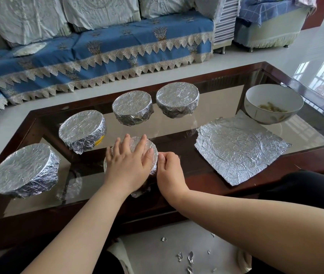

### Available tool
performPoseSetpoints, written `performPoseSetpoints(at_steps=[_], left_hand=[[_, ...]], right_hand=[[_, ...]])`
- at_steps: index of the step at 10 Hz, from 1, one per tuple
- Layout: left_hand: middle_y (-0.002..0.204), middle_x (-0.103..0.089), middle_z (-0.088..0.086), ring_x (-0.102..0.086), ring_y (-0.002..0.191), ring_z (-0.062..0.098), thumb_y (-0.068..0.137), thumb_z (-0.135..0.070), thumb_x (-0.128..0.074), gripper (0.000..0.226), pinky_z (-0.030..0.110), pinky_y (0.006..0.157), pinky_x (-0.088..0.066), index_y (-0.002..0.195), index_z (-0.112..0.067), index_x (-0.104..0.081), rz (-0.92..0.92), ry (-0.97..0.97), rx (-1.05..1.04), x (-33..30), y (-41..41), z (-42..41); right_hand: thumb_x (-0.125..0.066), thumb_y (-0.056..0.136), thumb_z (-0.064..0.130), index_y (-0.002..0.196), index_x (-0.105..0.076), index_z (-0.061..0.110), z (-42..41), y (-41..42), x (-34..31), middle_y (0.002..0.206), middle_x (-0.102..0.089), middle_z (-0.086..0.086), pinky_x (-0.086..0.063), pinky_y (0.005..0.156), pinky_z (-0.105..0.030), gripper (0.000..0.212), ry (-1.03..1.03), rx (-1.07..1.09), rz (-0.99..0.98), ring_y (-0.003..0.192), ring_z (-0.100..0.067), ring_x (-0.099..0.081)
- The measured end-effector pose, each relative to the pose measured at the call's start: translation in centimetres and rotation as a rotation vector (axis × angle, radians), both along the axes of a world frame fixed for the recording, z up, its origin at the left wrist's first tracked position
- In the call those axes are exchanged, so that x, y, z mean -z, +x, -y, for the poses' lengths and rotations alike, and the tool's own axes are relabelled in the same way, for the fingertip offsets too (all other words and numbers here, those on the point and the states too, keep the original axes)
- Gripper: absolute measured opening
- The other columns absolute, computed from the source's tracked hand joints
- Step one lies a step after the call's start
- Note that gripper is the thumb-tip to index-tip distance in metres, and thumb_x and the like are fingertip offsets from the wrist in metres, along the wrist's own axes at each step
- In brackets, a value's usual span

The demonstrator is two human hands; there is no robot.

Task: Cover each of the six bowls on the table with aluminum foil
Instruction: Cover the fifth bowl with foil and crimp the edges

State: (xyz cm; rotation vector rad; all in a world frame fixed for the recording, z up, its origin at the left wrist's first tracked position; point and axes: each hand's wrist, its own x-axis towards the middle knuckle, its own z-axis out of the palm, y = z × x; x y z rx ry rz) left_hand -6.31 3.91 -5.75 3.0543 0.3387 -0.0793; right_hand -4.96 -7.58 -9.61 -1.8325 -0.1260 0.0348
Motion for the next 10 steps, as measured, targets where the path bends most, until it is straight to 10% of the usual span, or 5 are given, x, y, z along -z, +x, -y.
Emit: performPoseSetpoints(at_steps=[3,10], left_hand=[[0.166,-0.005,0.011,-0.002,0.152,0.034,0.101,-0.056,-0.013,0.059,0.054,0.121,-0.004,0.158,-0.040,-0.006,0.010,0.031,-0.002,0.1,0.1,0.1],[0.166,-0.006,0.015,-0.003,0.152,0.038,0.103,-0.051,-0.016,0.053,0.056,0.120,-0.005,0.155,-0.039,-0.018,0.057,-0.032,-0.130,0.1,0.4,1.0]], right_hand=[[-0.041,0.101,0.021,0.080,-0.047,0.022,-0.4,0.8,0.0,0.092,-0.051,0.005,-0.040,0.086,-0.028,0.022,0.013,0.036,-0.127,0.097,-0.017,-0.051],[-0.041,0.100,0.015,0.117,-0.049,0.018,0.5,0.4,0.4,0.084,-0.053,0.016,-0.037,0.075,-0.024,0.019,-0.036,-0.048,-0.103,0.084,-0.010,-0.053]])
